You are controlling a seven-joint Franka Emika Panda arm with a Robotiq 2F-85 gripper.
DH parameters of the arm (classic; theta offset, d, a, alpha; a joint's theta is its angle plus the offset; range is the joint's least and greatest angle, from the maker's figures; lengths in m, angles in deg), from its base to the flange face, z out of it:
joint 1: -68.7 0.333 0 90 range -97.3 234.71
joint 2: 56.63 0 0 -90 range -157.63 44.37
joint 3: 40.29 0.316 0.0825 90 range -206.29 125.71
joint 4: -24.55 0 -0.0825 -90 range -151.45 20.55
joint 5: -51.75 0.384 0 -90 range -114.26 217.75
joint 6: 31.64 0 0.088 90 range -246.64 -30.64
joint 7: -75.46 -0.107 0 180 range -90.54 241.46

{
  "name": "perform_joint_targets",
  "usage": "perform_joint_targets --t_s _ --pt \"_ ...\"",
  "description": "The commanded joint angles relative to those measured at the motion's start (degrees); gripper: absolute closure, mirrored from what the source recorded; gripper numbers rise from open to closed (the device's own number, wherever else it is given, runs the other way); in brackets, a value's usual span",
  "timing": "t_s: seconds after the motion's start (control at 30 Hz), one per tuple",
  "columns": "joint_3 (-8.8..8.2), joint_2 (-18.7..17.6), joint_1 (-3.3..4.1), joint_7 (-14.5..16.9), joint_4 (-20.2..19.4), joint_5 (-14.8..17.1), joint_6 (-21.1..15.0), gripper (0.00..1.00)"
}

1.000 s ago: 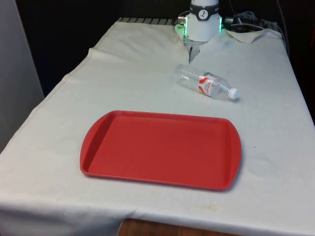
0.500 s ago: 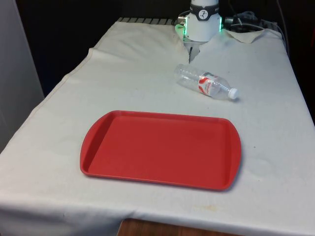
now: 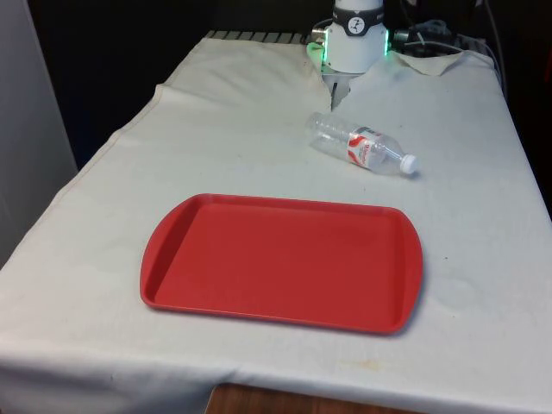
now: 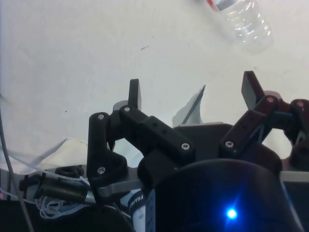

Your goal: Place the bottle upright on the tray.

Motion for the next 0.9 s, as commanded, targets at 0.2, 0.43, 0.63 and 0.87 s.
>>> perform_joint_targets --t_s 0.2,0.43,0.63,0.87 --pt "0.34 -1.55 0.06 1.55 -0.4 -0.34 -1.78 0.0" --pt "0.29 -3.32 -0.06 3.32 0.29 -0.69 -2.01 0.0" --pt "0.29 -4.18 0.0 4.13 0.97 -1.38 -1.32 0.0" --pt "0.57 -5.33 0.0 4.7 2.18 -1.83 -1.03 0.0"
